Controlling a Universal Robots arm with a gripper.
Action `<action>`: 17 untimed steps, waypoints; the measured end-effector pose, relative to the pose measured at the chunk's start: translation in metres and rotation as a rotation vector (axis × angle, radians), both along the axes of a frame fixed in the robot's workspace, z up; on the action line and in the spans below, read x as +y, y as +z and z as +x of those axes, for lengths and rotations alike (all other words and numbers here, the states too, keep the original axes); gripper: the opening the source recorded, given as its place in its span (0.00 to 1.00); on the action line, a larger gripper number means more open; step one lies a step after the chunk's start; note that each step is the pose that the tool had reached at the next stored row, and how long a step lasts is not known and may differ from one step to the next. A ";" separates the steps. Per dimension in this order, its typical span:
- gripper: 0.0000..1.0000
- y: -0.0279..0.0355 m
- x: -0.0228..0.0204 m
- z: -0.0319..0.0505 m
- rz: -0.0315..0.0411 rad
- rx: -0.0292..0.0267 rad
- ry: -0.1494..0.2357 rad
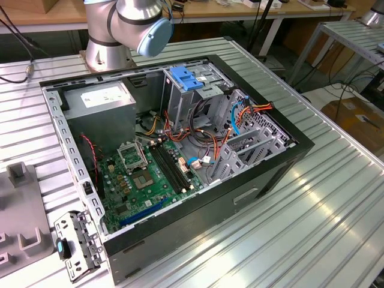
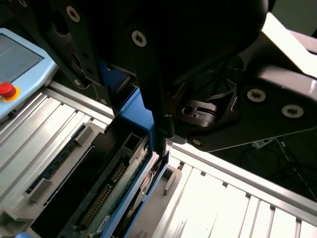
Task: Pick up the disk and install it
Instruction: 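Pick up the disk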
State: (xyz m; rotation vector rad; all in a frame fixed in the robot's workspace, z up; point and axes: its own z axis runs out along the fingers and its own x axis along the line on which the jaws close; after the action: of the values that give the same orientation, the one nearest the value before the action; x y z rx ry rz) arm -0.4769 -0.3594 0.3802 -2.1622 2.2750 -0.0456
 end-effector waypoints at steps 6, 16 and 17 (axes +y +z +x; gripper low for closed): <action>0.37 0.0023 0.0000 0.0000 0.0000 0.0001 0.000; 0.37 0.0065 0.0000 0.0000 0.0000 0.0005 0.000; 0.37 0.0071 0.0000 0.0000 0.0000 0.0007 0.000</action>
State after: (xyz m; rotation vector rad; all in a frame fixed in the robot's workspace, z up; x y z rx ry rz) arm -0.4768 -0.3594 0.3873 -2.1625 2.2753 -0.0449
